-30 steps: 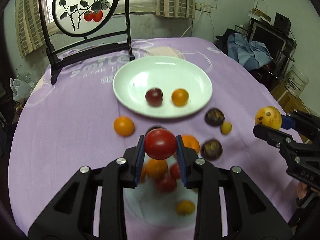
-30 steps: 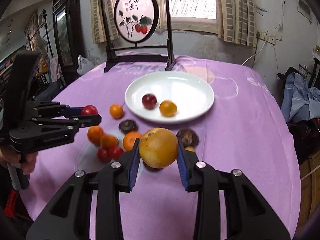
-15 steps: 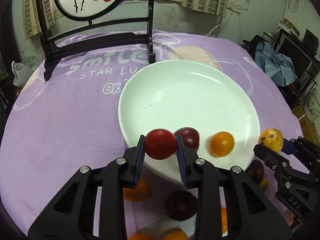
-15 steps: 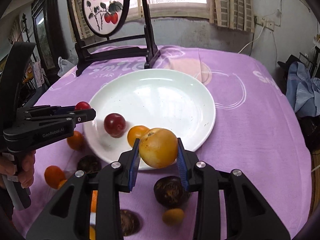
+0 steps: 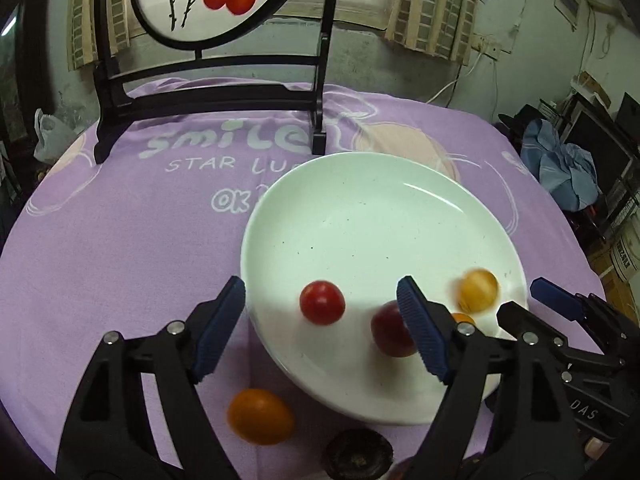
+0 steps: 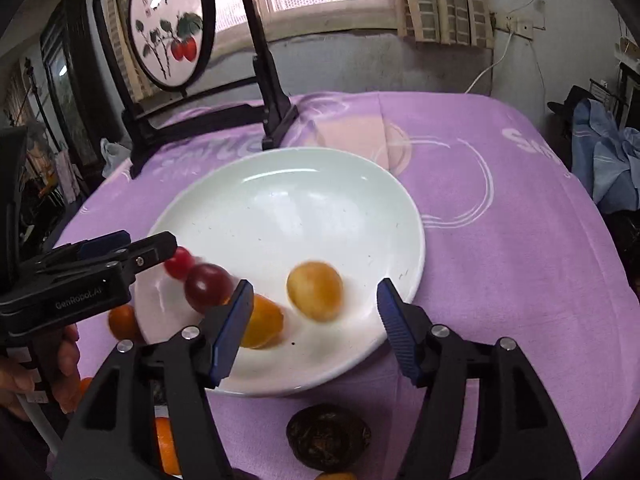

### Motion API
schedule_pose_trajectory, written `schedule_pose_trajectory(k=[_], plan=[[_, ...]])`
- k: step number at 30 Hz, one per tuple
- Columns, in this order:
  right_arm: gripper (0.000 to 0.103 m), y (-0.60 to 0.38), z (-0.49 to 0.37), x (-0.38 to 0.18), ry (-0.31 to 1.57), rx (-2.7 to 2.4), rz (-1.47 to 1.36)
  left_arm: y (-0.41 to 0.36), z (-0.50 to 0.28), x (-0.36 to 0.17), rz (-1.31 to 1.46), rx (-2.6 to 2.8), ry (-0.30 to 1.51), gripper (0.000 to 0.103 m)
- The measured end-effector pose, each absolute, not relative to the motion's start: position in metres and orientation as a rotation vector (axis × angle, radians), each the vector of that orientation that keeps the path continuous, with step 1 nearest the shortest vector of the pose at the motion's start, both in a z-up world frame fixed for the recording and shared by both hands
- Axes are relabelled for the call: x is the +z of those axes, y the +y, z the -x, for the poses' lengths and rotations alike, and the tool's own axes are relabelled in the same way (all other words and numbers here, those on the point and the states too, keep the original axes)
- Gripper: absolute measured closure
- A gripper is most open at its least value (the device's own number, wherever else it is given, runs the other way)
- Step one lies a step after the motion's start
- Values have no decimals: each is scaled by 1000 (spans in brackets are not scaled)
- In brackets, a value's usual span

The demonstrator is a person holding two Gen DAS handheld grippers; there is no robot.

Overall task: Organize fruits
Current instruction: 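Carry both fruits over the white plate and open both tools, then grasp the small yellow-brown fruit with the left tool while the right tool grasps a kumquat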

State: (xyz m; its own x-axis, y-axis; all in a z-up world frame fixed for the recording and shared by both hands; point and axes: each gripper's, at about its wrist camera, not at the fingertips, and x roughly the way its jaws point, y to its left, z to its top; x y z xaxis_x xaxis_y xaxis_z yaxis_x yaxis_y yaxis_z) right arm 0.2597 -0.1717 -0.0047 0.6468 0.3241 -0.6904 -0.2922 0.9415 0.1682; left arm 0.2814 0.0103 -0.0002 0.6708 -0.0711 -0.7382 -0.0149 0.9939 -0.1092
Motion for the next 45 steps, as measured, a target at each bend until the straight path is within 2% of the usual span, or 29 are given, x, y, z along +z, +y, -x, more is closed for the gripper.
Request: schedule_pose_trajectory(k=[9,18,21,24,35,43,45], plan=[[39,-192,-215,3,808,353,-107,13,-232,19,143,-76,824,17],[39,-208,-160,3,806,333,-110,8,-169,23,99,-113,820,17],[39,-208,-143,0,812,339,-110,10,-151,19,115,-129,832,17],[33,-206,-126,-8,832,345,-106,7,-129,9,108,-143,864,17],[33,-202,-90,-34,880,358,-148,-1,-76,-35,34,-153,955,17],[33,-197,-77,-33,848,354,-61,-15,-69,-44,-14,-185,968,21],[33,-196,-75,-33,845,362,-56,-17,-70,-47,-20,-194,974,29]])
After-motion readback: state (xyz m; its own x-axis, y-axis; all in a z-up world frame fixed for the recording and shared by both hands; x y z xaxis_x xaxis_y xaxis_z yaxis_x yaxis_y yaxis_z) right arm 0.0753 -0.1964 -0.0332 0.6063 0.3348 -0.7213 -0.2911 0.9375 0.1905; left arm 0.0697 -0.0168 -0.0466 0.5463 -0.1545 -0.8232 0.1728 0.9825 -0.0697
